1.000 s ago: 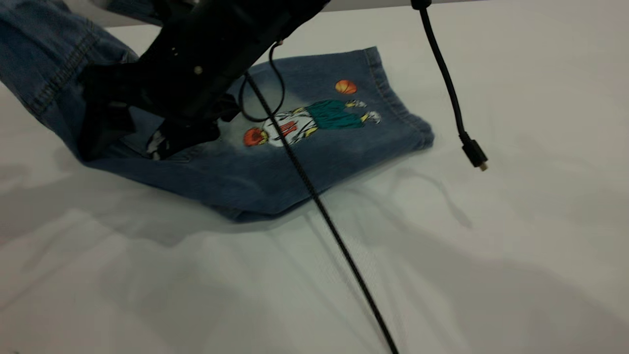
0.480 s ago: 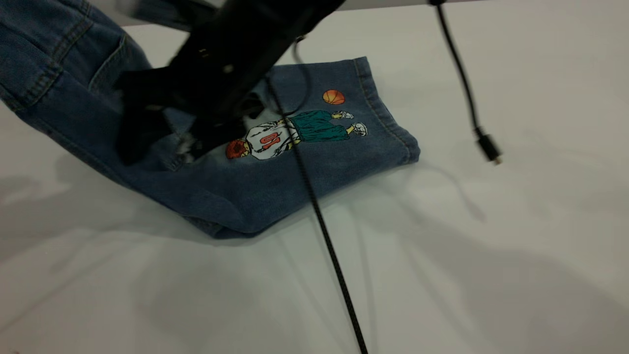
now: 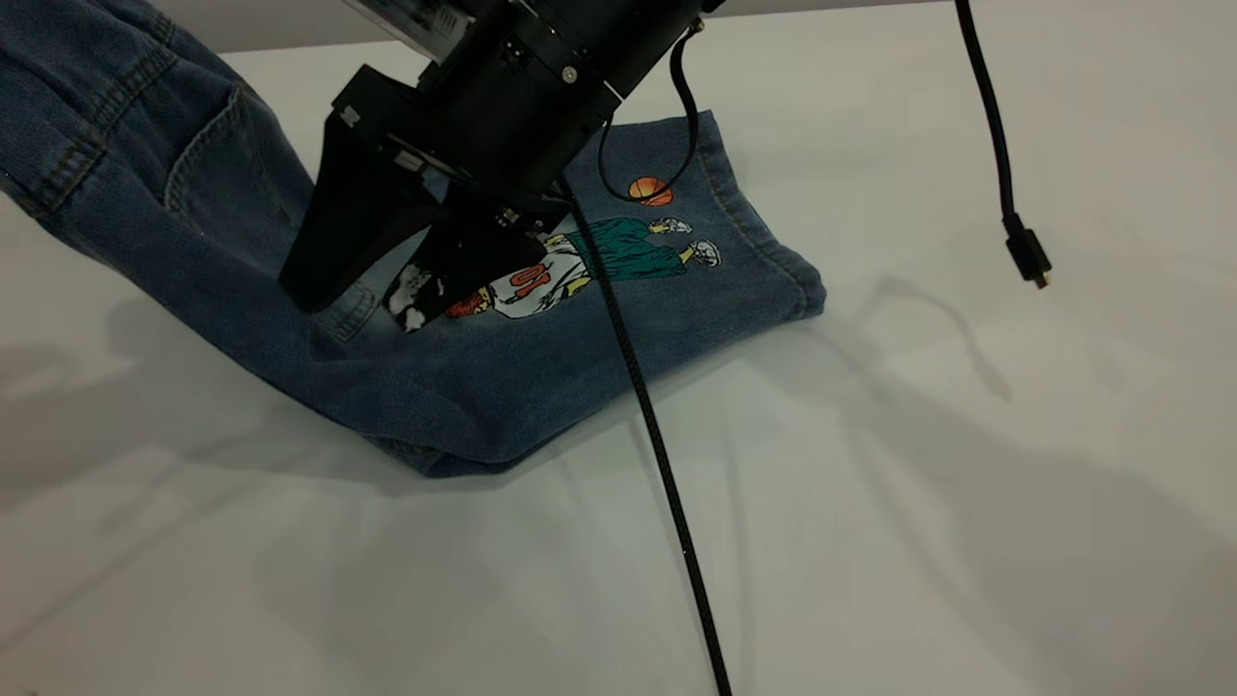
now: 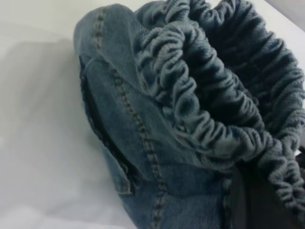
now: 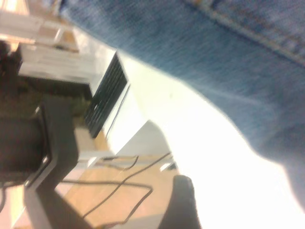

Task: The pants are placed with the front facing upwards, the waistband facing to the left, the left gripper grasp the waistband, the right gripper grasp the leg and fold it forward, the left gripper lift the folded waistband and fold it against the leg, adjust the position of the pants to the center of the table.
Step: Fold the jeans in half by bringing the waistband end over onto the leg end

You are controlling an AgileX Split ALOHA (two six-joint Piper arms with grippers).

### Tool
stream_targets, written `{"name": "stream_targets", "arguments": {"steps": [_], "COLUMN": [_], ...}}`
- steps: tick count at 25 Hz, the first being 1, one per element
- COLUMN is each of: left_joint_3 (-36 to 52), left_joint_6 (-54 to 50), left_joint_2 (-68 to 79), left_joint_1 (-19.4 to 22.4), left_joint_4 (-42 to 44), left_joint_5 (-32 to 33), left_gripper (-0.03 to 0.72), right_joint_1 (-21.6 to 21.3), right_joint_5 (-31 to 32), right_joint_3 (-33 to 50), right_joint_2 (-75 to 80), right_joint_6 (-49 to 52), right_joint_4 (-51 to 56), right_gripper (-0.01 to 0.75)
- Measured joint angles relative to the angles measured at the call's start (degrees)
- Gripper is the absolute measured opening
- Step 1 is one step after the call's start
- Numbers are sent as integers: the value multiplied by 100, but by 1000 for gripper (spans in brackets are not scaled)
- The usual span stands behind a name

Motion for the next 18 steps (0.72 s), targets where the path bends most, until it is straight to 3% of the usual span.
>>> {"name": "stream_targets", "arguments": {"steps": [5,9,13,18], "left_joint_3": [0,0,-31,-33], "left_joint_6": [0,43,144,197], "left_joint_2": [5,5,5,5], "left_joint_1": [0,-5,-5,-5], "left_joint_4": [0,-149,-359,-548], "left_joint_5": [287,344,503,456], "left_gripper": [113,113,113,113], "right_joint_1": [13,14,14,211], "right_joint_5": [-469,-1565,-2248,-2186], "right_joint_3": [0,0,0,0], "right_joint_2": [0,82,252,368], "right_joint_6": [16,16,16,16], "right_joint_4": [0,3,64,211], "right_gripper": [515,515,515,515]}}
